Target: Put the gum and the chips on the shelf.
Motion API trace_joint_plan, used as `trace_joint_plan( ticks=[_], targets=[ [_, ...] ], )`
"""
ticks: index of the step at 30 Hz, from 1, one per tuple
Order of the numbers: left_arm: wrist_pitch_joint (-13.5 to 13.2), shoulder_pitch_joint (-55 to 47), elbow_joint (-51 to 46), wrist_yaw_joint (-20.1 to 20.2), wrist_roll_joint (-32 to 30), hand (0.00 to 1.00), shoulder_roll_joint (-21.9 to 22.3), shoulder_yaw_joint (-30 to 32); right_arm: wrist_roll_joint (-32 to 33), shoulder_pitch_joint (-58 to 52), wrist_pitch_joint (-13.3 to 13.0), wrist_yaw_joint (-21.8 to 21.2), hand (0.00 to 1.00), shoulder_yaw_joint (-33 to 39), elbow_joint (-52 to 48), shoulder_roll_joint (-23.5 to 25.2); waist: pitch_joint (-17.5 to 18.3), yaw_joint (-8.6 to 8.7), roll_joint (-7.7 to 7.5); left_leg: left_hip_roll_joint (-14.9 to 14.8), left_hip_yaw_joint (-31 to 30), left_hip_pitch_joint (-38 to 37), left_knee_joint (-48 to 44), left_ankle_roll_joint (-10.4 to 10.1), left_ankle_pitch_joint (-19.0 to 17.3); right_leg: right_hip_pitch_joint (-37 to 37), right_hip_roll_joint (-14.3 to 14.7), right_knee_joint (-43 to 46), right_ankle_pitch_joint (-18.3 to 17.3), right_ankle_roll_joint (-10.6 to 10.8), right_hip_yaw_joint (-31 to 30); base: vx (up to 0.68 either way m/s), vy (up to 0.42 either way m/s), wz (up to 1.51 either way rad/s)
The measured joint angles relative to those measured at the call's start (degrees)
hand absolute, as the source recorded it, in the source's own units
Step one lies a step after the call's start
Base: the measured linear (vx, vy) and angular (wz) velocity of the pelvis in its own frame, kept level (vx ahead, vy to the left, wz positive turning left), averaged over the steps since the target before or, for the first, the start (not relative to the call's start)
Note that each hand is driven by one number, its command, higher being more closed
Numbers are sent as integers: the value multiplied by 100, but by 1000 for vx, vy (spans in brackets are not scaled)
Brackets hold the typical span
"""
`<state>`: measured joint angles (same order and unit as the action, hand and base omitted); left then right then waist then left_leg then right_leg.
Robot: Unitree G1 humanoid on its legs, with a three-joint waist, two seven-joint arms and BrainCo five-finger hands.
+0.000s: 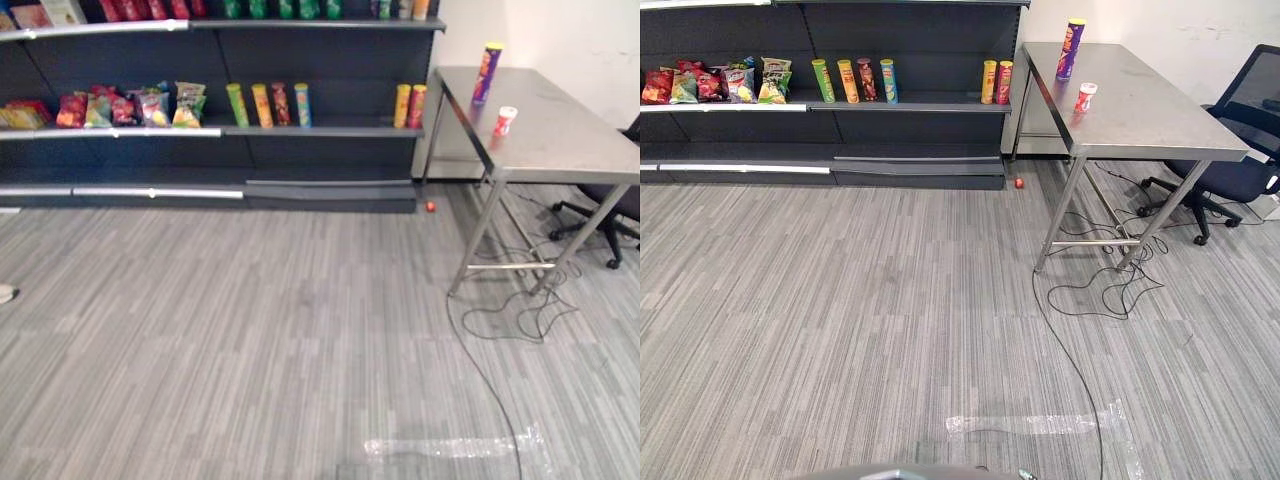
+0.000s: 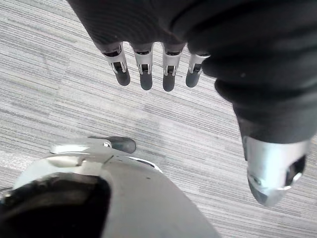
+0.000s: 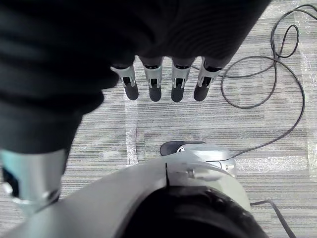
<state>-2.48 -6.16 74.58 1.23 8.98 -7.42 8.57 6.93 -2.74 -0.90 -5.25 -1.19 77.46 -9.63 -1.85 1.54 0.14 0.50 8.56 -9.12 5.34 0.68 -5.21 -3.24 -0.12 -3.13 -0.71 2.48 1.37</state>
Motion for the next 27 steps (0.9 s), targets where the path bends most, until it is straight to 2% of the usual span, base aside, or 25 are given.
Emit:
trace_joint_plan(
  ticks=[18,27],
  targets=[
    [-14,0,5,2,-7,0,-20,-3,-49,23,-58,-1,0,-213,49,10,54,-7,-39,5,-25,-23,2,9,58,-9,-10,107,0,1,32,-12,-10,1],
    [-19,15,8,-5,-5,0,-77,-337,-52,22,-60,-1,0,-326,53,1,84,-11,-62,20,-124,-31,35,11,89,-33,-35,107,0,1,120,-2,-2,5]
  ],
)
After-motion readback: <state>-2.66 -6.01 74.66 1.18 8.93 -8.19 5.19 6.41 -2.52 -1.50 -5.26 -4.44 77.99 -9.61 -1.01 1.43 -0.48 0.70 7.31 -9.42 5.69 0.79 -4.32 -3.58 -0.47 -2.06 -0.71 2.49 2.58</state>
